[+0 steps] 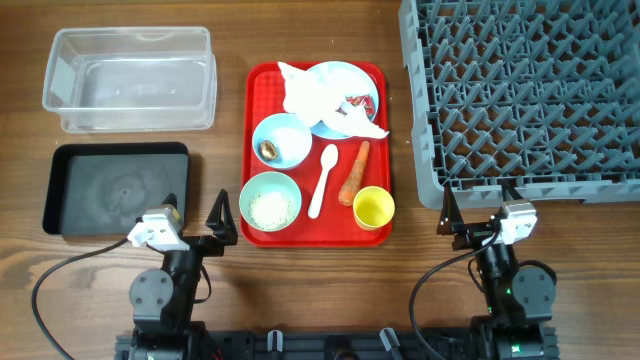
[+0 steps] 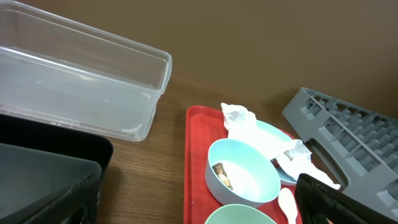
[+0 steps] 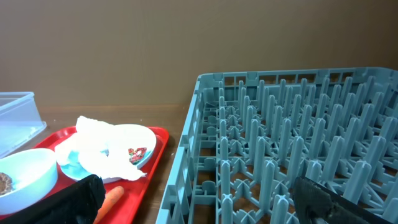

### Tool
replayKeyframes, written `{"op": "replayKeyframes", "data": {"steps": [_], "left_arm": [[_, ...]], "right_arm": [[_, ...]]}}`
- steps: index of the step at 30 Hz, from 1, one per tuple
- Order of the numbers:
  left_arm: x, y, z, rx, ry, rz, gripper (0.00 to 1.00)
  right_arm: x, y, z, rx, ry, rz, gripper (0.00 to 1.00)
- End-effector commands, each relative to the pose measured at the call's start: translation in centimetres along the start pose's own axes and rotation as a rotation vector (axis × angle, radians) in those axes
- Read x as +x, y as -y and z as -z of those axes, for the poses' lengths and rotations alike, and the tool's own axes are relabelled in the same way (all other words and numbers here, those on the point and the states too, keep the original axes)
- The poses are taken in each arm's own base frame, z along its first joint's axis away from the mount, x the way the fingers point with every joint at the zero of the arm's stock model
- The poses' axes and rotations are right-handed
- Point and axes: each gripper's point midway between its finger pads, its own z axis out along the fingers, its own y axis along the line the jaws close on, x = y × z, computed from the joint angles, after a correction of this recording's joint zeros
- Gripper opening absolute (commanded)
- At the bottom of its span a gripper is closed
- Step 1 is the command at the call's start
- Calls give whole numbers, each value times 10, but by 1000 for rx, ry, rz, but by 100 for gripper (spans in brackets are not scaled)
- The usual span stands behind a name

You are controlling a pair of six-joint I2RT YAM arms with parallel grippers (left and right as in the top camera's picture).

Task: Sort waste into correct bins and load items into the dishwasher rack
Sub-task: 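Raise the left arm and move it toward the red tray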

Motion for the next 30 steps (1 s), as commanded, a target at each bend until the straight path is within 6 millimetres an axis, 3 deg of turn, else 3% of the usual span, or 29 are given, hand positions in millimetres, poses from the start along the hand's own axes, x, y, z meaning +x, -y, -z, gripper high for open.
{"op": "replayKeyframes", "data": {"steps": [1, 11, 16, 25, 30], "left_arm": [[111, -80, 31, -584, -489, 397, 100], [110, -81, 31, -589, -485, 395, 100], [110, -81, 31, -589, -485, 395, 100], [109, -79, 29, -574, -481, 399, 100], [87, -57, 16, -437, -488, 294, 100]], "right_arm": [[47, 13, -3, 80, -324, -34, 100], [77, 37, -2, 278, -421, -289, 100], [78, 38, -10, 277, -418, -296, 100], [56, 18, -26, 147, -337, -315, 100], [19, -10, -36, -39, -260, -231, 100]]}}
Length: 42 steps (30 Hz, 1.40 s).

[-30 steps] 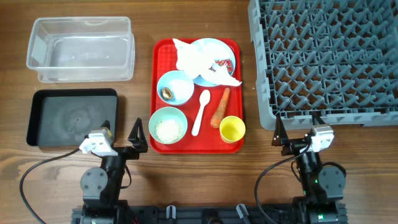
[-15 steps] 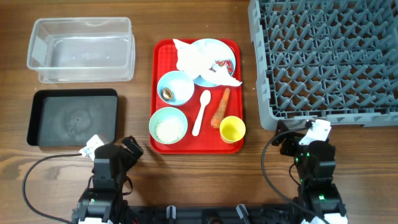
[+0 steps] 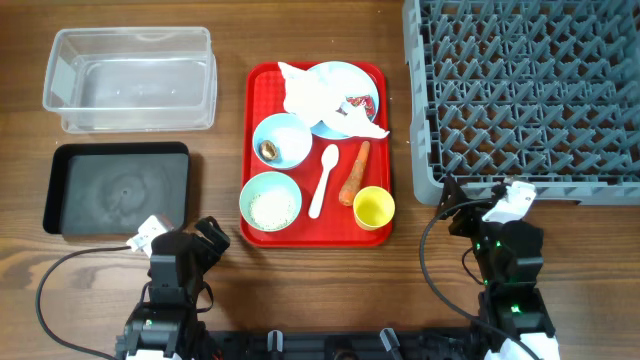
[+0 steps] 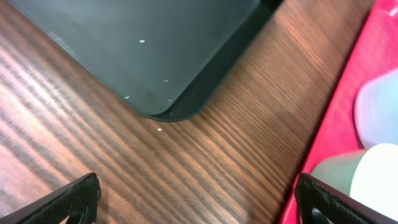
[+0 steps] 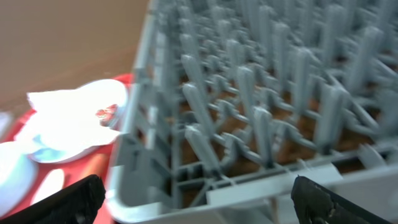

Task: Sort waste into correct bins and load items into the dishwasher rack
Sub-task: 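Raise the left arm and move it toward the red tray, then grasp the rim of the blue bowl with the left gripper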

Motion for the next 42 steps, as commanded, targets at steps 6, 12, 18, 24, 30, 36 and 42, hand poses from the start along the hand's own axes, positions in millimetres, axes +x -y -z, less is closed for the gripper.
{"op": "replayKeyframes", "data": {"steps": [6, 12, 18, 24, 30, 36, 42], "left_arm": [[-61, 63, 54, 153, 109, -203, 100], [-93, 88, 93, 192, 169, -254, 100], [-119, 110, 116, 163, 141, -361, 100], [-126, 138, 101, 136, -19, -521, 100], [-105, 164, 49, 143, -243, -617, 100], [-80, 182, 16, 143, -333, -676, 100], [-73, 194, 6, 144, -369, -702, 100]], "right_arm": [[-92, -64, 24, -219, 124, 117, 100], [-128, -77, 40, -211, 119, 195, 100], [-141, -90, 32, -237, 24, 217, 100], [-149, -103, 12, -269, -113, 270, 100], [-148, -103, -7, -253, -215, 299, 100], [-145, -115, -5, -330, -228, 296, 100], [-145, -122, -2, -372, -230, 292, 100]]}}
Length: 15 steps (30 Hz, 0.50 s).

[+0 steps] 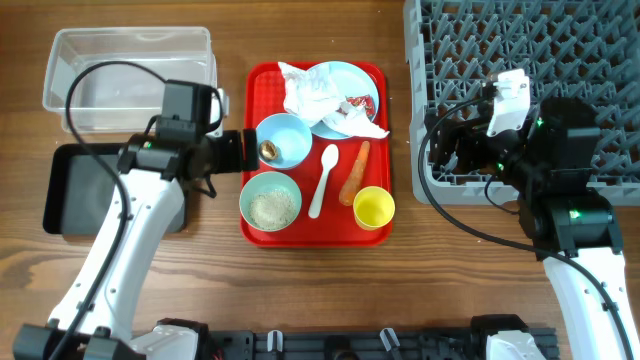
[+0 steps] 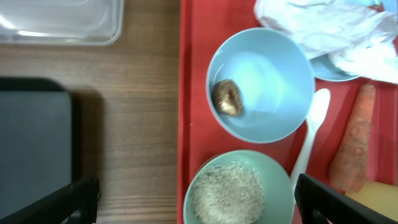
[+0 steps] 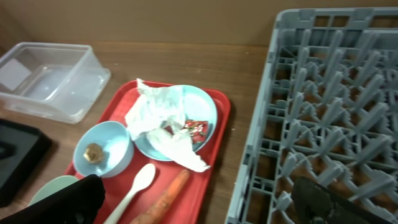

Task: Sort waste into correct bins and load items into the dishwasher rack
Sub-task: 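Grasp the rim of the blue bowl with the left gripper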

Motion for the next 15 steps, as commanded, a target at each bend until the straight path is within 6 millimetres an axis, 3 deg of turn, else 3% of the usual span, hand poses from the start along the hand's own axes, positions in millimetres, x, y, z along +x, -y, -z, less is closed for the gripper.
{"op": "replayKeyframes", "data": {"steps": [1, 9, 15], "left_arm": [[-11, 10, 3, 26, 18, -34, 100], [-13, 13, 2, 43, 21, -31, 100], [-40, 44, 18, 184, 113, -121, 100]], "right_arm": [[-13, -11, 5, -53, 31, 29, 100], [-5, -11, 5, -52, 1, 22, 100], [0, -7, 5, -32, -19, 64, 98]]}}
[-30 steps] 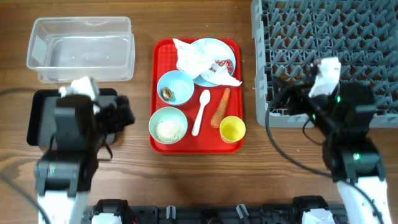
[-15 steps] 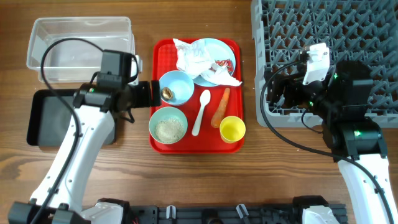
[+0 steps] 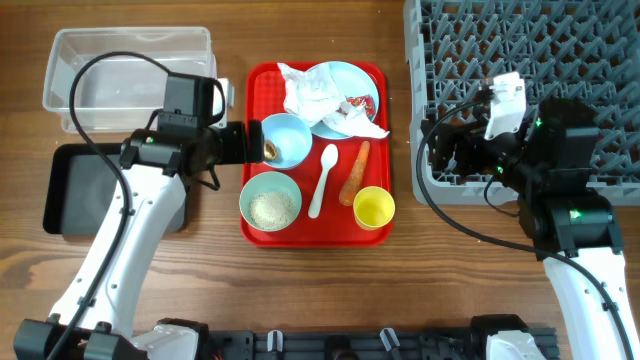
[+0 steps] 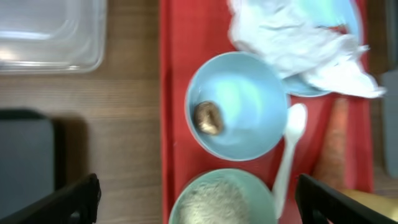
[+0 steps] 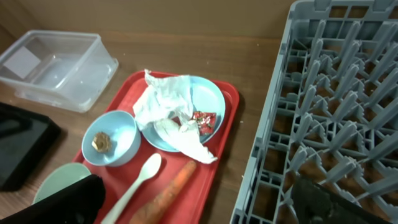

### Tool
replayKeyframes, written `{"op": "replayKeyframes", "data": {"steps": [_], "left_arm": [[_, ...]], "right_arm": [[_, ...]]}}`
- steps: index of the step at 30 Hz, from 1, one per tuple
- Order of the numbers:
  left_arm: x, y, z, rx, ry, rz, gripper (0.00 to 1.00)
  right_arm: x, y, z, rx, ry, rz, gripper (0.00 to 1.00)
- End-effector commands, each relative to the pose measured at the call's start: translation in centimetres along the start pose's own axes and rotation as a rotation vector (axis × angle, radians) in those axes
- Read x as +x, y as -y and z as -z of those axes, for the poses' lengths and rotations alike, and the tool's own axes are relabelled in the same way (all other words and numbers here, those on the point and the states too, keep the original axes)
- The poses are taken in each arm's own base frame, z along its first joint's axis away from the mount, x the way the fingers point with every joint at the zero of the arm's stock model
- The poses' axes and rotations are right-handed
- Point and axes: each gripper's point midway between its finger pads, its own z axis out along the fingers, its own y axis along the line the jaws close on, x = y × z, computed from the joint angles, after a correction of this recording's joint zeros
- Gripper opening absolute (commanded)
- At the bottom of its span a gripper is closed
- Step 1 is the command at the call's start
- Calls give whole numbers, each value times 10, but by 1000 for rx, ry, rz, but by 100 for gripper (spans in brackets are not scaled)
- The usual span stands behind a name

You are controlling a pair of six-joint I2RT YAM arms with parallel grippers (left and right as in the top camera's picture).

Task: Sort waste into correct bins and load items into the dishwasher rack
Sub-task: 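Grasp the rim of the blue bowl with the left gripper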

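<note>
A red tray holds a blue bowl with a brown lump, a green bowl of rice, a white spoon, a carrot, a yellow cup and a blue plate bearing a crumpled napkin and a red wrapper. The grey dishwasher rack stands to the right. My left gripper hangs open at the blue bowl's left rim. Open as well, my right gripper hovers over the rack's near left corner.
A clear plastic bin sits at the back left, and a black bin lies in front of it. The left arm's cable arches over both bins. Bare wooden table runs along the near edge.
My left gripper has shifted a little to the right, closer to the blue bowl. The right gripper has barely moved. Both stay open, and nothing on the tray has moved.
Both arms were folded low at the table's near edge, grippers open. A second later they had tilted downward there. Then the left gripper stood over the tray's left edge and the right over the rack's corner, where they remain. No item has been touched.
</note>
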Motion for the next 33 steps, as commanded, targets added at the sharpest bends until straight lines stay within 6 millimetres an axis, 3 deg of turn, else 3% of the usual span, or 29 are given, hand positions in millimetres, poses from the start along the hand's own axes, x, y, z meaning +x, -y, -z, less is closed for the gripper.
{"op": "replayKeyframes", "data": {"steps": [1, 5, 8, 15, 19, 21, 23, 28, 33], "left_arm": [[-26, 31, 16, 113, 66, -116, 100], [-42, 47, 22, 84, 109, -215, 100], [-45, 58, 14, 40, 107, -277, 100], [-11, 85, -43, 29, -45, -367, 98], [12, 92, -79, 10, -136, -409, 93], [20, 95, -92, 10, -164, -420, 88], [26, 97, -102, 8, -185, -429, 80], [49, 98, -124, -2, -261, -451, 64], [50, 98, -132, -3, -263, -440, 42]], "right_arm": [[-8, -2, 5, 1, 11, 50, 98], [-7, -2, 5, 1, 10, 49, 97], [-6, -2, 5, 0, 6, 46, 97], [-4, -2, 5, 0, -4, 41, 100], [-2, -2, 5, 0, -9, 40, 86], [-2, -2, 5, 0, -10, 40, 76], [-1, -2, 5, 0, -14, 39, 72], [3, -2, 4, -1, -31, 33, 70], [3, -2, 4, -1, -32, 33, 69]]}}
